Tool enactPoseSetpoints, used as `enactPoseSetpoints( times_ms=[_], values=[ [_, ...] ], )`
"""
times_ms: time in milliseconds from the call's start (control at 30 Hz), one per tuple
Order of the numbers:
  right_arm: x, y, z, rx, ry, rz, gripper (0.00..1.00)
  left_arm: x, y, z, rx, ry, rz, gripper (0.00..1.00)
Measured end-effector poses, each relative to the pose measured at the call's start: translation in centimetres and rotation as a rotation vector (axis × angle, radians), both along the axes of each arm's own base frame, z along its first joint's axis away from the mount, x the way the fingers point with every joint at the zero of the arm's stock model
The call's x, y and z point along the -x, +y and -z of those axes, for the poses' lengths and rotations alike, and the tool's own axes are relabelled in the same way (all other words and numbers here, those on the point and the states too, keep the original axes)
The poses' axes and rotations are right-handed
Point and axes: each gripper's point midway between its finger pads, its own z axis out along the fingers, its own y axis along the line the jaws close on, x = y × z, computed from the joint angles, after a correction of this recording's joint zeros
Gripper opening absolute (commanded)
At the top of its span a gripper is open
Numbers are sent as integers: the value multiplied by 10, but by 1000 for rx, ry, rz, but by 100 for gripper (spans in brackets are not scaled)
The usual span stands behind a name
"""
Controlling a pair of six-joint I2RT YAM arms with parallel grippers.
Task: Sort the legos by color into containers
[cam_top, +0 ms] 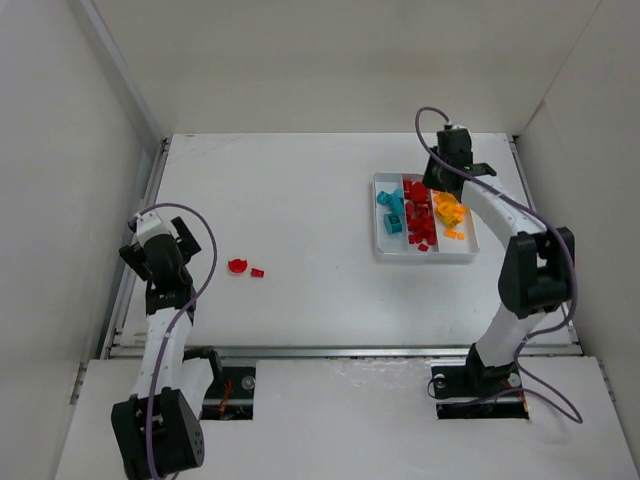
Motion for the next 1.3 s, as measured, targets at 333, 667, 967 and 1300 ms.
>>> enactPoseSetpoints(
  times_ms=[333, 667, 967, 1300],
  values=[
    [5, -10, 88, 47, 254, 21, 2, 1, 2, -3, 19, -25, -3, 96],
    [-3, -6, 75, 37, 235, 2, 71, 2, 5, -6, 26, -38, -7, 96],
    [1, 56, 59, 152, 189, -253, 75, -3, -6, -5, -9, -6, 99, 70],
    [120, 391, 54, 208, -26, -1137, 81, -14, -10, -30, -97, -21, 188, 66]
  ],
)
